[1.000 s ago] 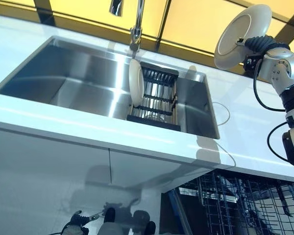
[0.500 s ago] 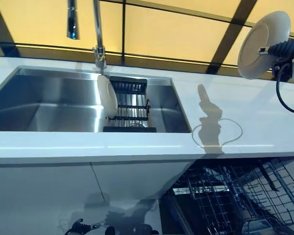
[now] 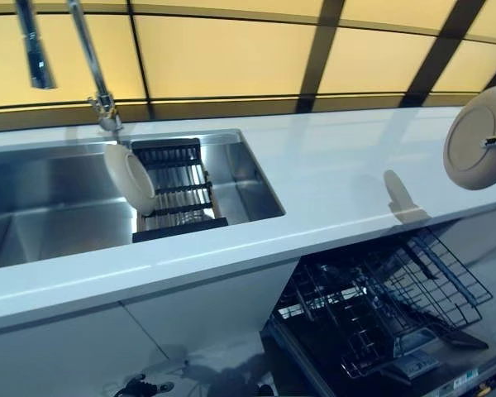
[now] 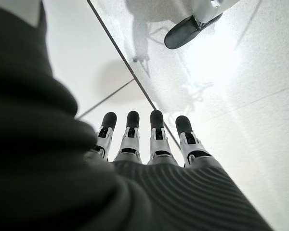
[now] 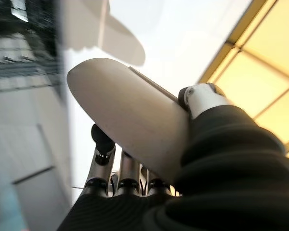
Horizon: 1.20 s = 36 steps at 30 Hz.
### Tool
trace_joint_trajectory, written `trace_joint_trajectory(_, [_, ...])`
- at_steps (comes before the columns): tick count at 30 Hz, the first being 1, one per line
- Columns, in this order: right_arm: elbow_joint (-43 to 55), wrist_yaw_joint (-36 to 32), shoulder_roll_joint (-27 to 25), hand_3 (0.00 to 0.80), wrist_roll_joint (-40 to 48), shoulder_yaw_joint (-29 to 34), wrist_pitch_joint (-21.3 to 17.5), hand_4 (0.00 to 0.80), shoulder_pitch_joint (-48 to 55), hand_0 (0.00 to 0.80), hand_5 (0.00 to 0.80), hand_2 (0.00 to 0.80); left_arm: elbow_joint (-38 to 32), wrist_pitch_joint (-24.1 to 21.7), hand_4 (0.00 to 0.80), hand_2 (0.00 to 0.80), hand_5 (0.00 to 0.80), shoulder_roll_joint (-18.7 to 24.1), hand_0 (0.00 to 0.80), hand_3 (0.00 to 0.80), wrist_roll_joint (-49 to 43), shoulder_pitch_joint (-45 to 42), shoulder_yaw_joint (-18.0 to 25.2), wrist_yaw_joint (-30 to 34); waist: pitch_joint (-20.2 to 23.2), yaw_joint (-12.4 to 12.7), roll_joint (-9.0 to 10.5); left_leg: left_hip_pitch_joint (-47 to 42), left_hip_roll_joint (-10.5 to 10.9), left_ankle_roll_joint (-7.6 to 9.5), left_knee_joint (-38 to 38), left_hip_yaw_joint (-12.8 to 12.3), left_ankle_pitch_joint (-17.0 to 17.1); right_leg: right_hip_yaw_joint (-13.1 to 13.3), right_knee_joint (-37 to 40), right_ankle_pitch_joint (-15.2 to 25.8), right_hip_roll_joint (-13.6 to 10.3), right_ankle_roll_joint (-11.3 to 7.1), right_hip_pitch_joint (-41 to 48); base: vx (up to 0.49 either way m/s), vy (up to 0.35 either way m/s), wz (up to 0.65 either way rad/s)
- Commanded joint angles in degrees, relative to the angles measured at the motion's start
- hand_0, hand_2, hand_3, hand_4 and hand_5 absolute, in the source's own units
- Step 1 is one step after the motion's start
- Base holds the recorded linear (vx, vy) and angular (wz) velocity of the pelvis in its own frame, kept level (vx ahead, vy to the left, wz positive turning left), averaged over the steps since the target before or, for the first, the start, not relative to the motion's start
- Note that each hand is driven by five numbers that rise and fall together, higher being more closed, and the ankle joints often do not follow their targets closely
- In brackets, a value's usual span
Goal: Take plates into dishwasher
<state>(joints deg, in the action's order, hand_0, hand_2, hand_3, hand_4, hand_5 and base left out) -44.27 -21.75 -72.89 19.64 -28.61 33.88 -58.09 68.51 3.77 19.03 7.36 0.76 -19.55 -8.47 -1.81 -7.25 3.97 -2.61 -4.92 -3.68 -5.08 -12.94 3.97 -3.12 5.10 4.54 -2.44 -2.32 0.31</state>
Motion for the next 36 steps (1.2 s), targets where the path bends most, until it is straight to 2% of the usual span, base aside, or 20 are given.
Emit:
trace_joint_trajectory(1, [2.4, 0.01, -4.18, 0.8, -4.26, 2.89, -3.26, 0.8, -0.65, 0.8, 0.8, 0.8, 1.39, 0.14, 0.0, 0.0, 0.0, 2.47, 0.0, 0.0, -3.31, 2.62, 0.63, 0.12, -1.18, -0.49, 3.66, -3.58, -2.21, -1.46, 0.08, -1.38, -3.58, 1.28, -0.1, 0.78, -3.25, -5.81, 1.11, -0.015, -0.002, -0.19])
trace_joint_trajectory(10, [10.53, -3.65, -6.61, 0.8, -7.5, 16.11, -3.77, 0.8, 17.01, 0.8, 0.8, 0.8, 0.95, -0.11, 0.0, 0.0, 0.0, 2.52, 0.0, 0.0, -4.31, 1.86, 2.35, 0.41, -1.29, -2.85, 3.54, -3.54, -2.41, -1.43, 0.08, -2.8, -3.61, 2.31, -0.18, 1.03, -2.92, -5.8, 0.41, -0.004, 0.0, -0.03])
trace_joint_trajectory(14, [15.96, -7.01, -5.36, 0.8, -10.99, 23.1, -6.72, 0.8, 27.87, 0.8, 0.8, 0.8, 1.01, -0.2, 0.0, 0.0, 0.0, 2.24, 0.0, 0.0, -5.1, 1.78, 3.53, 0.72, -1.29, -4.07, 3.63, -3.74, -2.5, -1.18, 0.08, -3.57, -3.76, 3.11, -0.35, 1.06, -2.62, -5.76, 0.12, -0.008, -0.007, -0.07])
trace_joint_trajectory(19, [21.64, -9.87, -2.68, 0.8, -14.04, 28.26, -8.93, 0.8, 37.24, 0.8, 0.8, 0.8, 0.98, -0.36, 0.0, 0.0, 0.0, 2.15, 0.0, 0.0, -5.46, 1.62, 4.59, 0.49, -1.41, -4.82, 3.61, -3.96, -2.57, -1.05, 0.08, -4.08, -3.93, 3.44, -0.4, 1.15, -2.48, -5.82, -0.01, -0.006, -0.009, -0.08])
trace_joint_trajectory(25, [27.6, -10.95, 0.25, 0.8, -15.73, 30.12, -10.5, 0.8, 43.23, 0.8, 0.8, 0.8, 1.08, -0.39, 0.0, 0.0, 0.0, 2.1, 0.0, 0.0, -5.12, 2.05, 5.21, 0.55, -1.64, -5.12, 3.34, -4.07, -2.62, -0.99, 0.08, -4.29, -3.97, 3.65, -0.48, 1.14, -2.4, -5.83, -0.11, 0.0, 0.0, 0.0])
trace_joint_trajectory(36, [29.41, -9.05, 10.65, 0.8, -20.62, 23.12, -13.09, 0.8, 44.66, 0.8, 0.8, 0.8, 0.65, -0.45, 0.0, 0.0, 0.0, 1.58, 0.0, 0.0, -5.06, 3.62, 4.5, 0.37, -2.8, -3.57, 2.34, -3.59, -2.55, -0.86, 0.08, -3.09, -3.95, 2.42, -0.38, 0.96, -2.85, -5.78, 0.02, 0.0, 0.0, 0.0])
